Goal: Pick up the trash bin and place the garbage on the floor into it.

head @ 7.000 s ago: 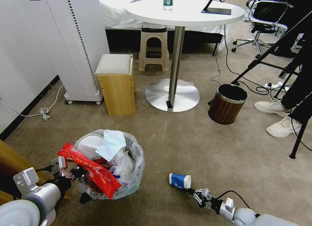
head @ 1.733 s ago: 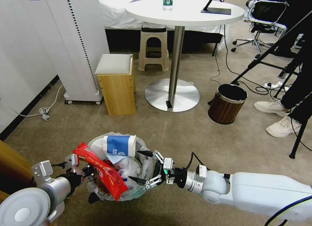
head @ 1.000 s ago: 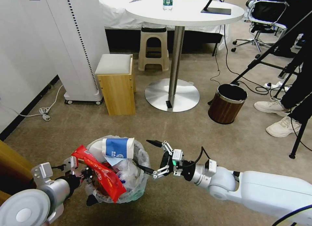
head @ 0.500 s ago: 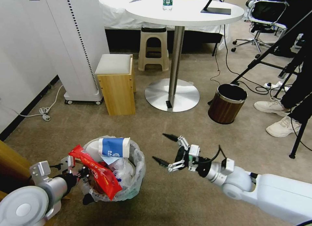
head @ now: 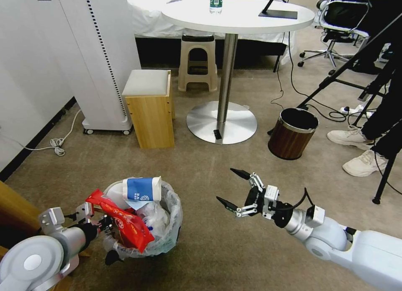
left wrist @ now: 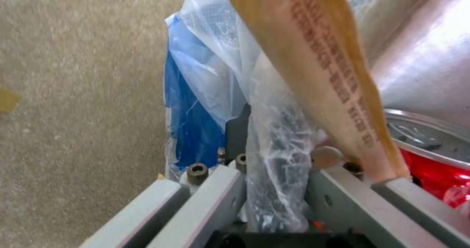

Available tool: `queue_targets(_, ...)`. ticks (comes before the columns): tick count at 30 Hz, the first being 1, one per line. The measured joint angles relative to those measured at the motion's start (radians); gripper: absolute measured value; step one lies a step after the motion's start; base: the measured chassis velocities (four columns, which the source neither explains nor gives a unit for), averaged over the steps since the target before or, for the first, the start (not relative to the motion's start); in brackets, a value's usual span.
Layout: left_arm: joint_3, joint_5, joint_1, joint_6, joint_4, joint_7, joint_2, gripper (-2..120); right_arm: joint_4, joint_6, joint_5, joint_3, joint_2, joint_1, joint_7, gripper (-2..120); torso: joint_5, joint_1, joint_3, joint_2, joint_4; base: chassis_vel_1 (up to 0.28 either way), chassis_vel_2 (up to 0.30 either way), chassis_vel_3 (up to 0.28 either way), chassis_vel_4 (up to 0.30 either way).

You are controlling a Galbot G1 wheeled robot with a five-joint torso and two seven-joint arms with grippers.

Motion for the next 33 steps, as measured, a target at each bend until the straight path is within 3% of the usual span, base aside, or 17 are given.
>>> queue_targets(12, 0.13, 0.018, -0.103, -0.02, 0.113, -0.007, -0.044, 0, -0.016, 0.02, -0.02, 0.119, -0.024, -0.137, -0.016, 100, -0.0002, 0.0, 0.0, 0.0, -0.0002, 0.0, 0.0, 0.0, 0.0)
queue_targets(33, 0.182, 0.055, -0.141, -0.038, 0.159, -0.003, -0.091, 0, -0.045, 0.03, -0.041, 0.117, -0.003, -0.143, -0.026, 100, 0.0003, 0.0, 0.0, 0.0, 0.0001, 0.0, 0.0, 0.0, 0.0)
